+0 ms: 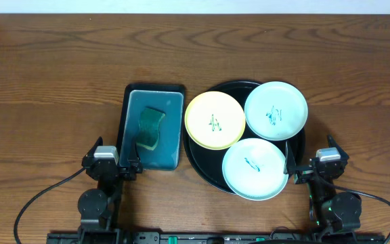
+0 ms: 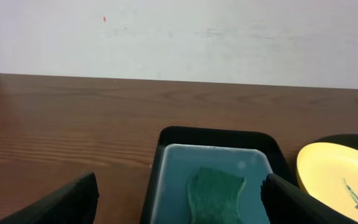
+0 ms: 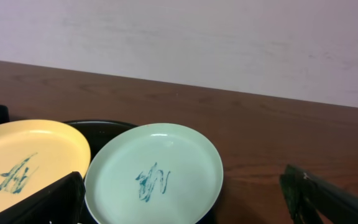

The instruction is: Clean dirty plates on tray and stack at the side

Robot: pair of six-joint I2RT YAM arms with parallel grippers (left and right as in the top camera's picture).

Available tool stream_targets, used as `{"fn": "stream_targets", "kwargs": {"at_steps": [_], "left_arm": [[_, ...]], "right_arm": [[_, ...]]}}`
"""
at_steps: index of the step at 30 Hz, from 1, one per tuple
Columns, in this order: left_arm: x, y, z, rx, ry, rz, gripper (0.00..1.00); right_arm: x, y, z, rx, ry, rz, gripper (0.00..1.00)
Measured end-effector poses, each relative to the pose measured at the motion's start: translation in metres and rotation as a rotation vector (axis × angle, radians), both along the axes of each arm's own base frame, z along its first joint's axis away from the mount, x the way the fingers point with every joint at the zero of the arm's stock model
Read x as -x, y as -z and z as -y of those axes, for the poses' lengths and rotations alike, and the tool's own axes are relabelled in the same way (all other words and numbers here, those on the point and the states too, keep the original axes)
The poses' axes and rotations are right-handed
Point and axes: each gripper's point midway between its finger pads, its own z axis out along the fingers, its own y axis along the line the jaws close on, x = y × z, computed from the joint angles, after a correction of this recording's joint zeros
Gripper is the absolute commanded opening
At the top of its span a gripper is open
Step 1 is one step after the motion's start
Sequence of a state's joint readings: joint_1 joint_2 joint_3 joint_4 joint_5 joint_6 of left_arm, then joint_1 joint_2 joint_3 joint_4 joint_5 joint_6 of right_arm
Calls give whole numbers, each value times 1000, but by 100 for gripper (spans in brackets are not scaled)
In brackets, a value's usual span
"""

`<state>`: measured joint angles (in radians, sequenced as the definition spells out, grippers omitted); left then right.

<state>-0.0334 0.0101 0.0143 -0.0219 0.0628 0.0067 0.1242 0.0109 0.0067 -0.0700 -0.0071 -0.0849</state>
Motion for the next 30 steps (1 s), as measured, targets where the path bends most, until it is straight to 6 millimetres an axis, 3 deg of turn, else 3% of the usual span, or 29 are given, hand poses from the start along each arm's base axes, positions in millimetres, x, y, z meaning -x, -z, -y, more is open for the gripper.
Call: {"fn": "stream_targets", "kwargs": {"at_steps": [10,16,24,30], "left_arm": [[1,-1,2,162,-4,-21,85],[8,11,4,190,-8,-155,85],[1,-16,6,193,-9,-255,85],[-12,-19,8,191,-14,-375,85]], "right_arm": [[0,0,0,0,0,0,99],[0,0,0,0,0,0,99],[0,0,0,0,0,-1,99],[0,0,0,0,0,-1,99]]}}
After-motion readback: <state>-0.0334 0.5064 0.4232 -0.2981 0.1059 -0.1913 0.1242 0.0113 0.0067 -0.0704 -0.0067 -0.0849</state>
